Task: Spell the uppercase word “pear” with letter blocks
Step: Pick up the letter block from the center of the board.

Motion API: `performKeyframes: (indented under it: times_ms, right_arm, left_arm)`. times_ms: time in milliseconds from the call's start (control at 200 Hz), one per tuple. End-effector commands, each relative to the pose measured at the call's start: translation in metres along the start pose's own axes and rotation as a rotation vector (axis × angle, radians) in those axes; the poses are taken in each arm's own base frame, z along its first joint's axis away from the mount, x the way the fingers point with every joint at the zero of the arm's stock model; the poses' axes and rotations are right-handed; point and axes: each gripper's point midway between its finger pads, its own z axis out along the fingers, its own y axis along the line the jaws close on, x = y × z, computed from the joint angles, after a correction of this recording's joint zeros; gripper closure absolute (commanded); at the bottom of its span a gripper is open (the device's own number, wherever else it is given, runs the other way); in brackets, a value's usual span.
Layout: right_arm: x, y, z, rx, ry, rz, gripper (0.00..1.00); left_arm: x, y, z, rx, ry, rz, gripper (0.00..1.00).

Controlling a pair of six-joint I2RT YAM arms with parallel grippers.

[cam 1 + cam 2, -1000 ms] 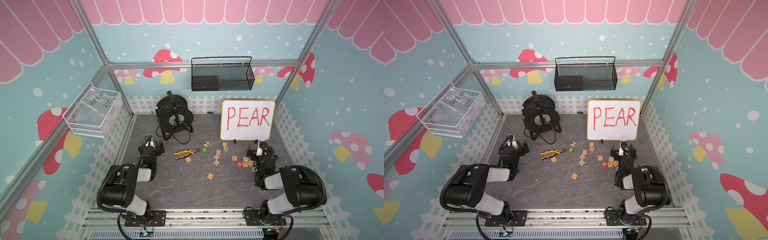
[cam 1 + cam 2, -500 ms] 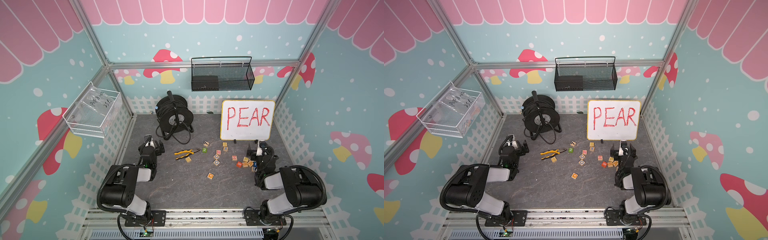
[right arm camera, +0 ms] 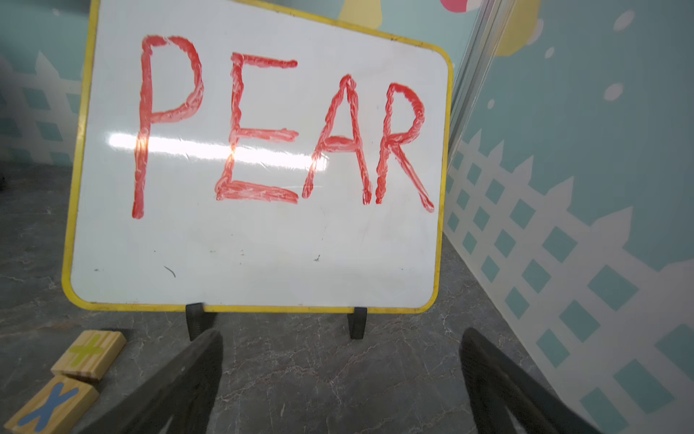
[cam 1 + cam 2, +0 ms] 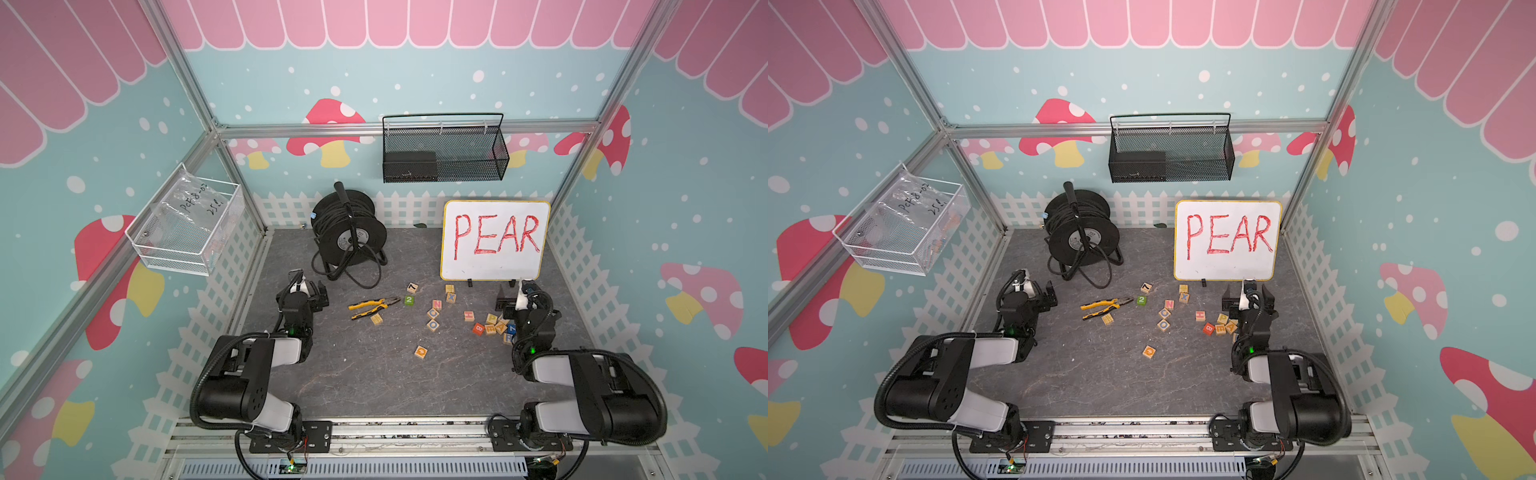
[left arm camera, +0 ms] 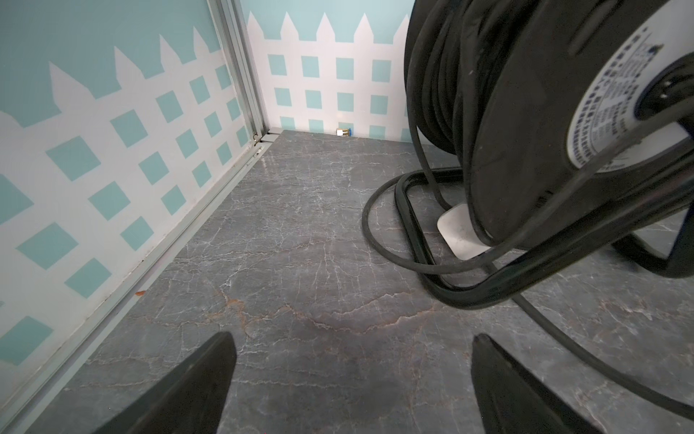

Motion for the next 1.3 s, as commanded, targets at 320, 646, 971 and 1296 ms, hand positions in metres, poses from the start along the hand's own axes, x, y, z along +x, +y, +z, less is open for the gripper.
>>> performKeyframes:
  times_ms: [320, 646, 971, 1296]
  right_arm:
    - [-0.044, 0.043, -0.039, -0.292, 0.142, 0.266, 0.0]
    - [-0.041, 0.141, -0.079, -0.608, 0.412, 0.486, 0.0]
    - [-0.021, 0.18, -0.126, -0.713, 0.574, 0.656, 0.0]
    - [-0.016, 0.19, -0.166, -0.737, 0.593, 0.795, 0.01]
  left_arm:
    - [-0.058, -0.086, -0.077, 0.181, 0.185, -0.106, 0.0]
    - [-0.029, -0.17, -0.15, 0.457, 0.387, -0.334, 0.0]
    - [0.012, -0.217, -0.213, 0.547, 0.517, -0.419, 0.0]
    - [0.011, -0.233, -0.249, 0.608, 0.507, -0.428, 0.0]
